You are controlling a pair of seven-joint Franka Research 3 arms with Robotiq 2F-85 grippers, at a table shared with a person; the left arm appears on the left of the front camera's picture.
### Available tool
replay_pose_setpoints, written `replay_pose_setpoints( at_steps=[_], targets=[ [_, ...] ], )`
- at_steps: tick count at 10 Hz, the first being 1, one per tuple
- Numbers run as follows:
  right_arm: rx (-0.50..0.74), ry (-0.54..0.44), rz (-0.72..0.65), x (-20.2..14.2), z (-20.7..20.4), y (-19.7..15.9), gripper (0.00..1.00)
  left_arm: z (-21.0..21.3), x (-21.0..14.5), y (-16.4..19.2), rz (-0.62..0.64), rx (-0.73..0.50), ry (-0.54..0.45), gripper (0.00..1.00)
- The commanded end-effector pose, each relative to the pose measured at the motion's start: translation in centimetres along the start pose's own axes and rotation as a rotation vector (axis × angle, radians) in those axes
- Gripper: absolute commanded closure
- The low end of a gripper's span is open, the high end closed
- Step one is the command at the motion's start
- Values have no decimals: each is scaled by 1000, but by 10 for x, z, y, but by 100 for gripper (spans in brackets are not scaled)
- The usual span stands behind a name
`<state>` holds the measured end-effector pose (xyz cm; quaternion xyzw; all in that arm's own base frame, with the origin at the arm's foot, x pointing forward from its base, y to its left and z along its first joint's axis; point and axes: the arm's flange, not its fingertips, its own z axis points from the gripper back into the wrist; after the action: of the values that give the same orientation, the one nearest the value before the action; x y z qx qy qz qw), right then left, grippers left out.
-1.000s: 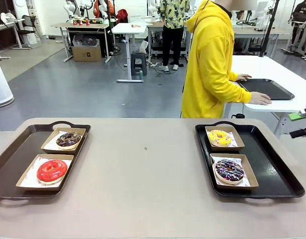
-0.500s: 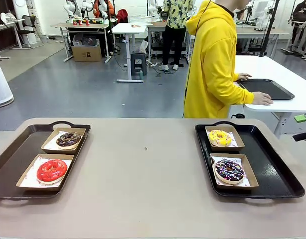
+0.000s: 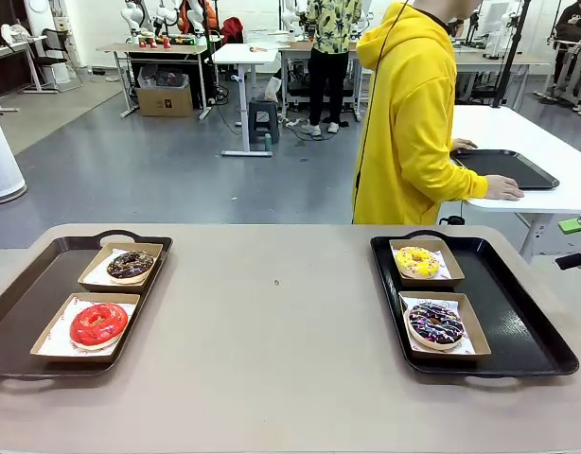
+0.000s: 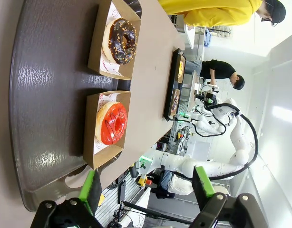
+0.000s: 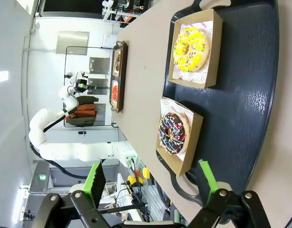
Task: Individually package the donuts and arrange them on the tray.
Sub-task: Place the picked Paper togo box on the Handle tray.
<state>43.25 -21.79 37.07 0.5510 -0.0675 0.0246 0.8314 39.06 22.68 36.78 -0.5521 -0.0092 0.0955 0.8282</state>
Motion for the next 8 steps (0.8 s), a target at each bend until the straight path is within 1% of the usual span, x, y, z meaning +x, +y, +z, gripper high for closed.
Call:
replay_pose_setpoints(
  at_steps=[1,8],
  targets=[
    [-2,3,4,-5,-1,1,0,1,-1,-1,-10,-5,1,0],
    [-2,3,4,-5,-1,1,0,1,-1,-1,-10,-5,1,0]
  ],
)
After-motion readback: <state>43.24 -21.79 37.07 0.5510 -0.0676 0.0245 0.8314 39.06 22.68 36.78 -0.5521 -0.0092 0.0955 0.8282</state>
